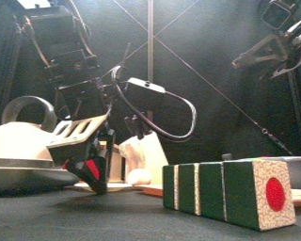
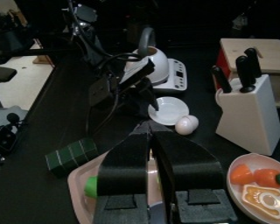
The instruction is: Grab small plate
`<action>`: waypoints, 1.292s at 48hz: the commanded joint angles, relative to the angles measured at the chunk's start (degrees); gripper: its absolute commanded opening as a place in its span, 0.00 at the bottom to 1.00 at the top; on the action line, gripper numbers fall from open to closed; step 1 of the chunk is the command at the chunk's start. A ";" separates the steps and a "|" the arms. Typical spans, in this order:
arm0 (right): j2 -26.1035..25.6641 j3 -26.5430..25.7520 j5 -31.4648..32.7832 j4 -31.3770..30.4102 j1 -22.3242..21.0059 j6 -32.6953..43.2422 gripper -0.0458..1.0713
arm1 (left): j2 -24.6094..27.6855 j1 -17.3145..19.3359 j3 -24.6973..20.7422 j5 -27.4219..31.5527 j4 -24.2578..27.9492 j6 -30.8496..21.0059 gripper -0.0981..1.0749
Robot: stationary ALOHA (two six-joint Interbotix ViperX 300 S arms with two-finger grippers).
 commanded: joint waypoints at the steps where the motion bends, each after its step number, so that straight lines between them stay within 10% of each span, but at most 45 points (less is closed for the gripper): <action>1: 0.18 -0.53 -0.26 0.09 -0.09 0.00 0.05 | -0.35 1.05 -0.18 0.00 0.70 -0.44 0.74; 62: 0.09 -0.53 -0.26 0.18 -0.09 0.09 0.05 | -6.68 0.70 2.11 0.00 0.00 -0.53 0.46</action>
